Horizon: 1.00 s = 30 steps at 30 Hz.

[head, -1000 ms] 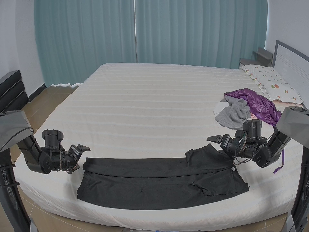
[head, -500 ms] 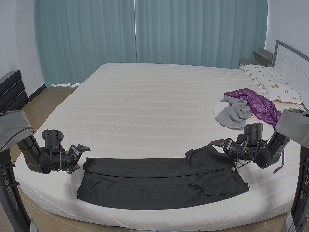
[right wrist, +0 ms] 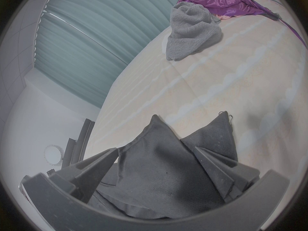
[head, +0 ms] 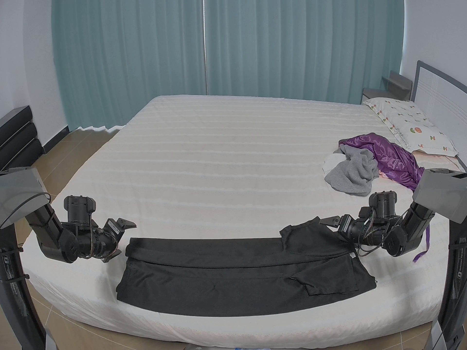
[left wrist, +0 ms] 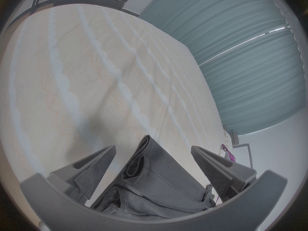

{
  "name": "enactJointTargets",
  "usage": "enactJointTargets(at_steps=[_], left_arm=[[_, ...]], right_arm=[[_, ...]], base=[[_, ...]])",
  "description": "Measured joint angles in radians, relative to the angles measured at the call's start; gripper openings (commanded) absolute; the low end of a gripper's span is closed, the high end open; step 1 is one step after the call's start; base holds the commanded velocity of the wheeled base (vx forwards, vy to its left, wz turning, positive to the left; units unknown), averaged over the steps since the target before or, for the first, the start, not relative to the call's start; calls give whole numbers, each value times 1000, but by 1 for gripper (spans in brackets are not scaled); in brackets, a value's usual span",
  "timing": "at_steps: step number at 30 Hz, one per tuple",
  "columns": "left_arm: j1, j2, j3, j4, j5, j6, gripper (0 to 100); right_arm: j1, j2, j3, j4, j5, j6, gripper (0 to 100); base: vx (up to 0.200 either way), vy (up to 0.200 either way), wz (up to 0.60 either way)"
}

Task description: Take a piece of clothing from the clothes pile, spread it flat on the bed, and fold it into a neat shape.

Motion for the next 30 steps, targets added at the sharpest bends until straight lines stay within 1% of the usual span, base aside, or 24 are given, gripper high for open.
enactJointTargets(at_steps=[4, 5, 13, 19, 24, 30], left_arm=[[0, 0, 1, 0, 0, 1, 100], [0, 0, 1, 0, 0, 1, 100], [0, 0, 2, 0, 0, 1, 100], [0, 0, 1, 0, 0, 0, 100], [0, 0, 1, 0, 0, 1, 100], [0, -2, 5, 1, 2, 3, 100]], right_arm=[[0, 11, -4, -4, 0, -16, 100], [-1, 13, -4, -4, 0, -20, 0], [-10, 7, 32, -4, 0, -72, 0], [-21, -19, 66, -4, 11, -77, 0], [-30, -54, 109, -6, 41, -83, 0], [-52, -93, 166, -8, 73, -125, 0]], base=[[0, 0, 0], [0, 0, 0], [0, 0, 0], [0, 0, 0], [0, 0, 0], [0, 0, 0]])
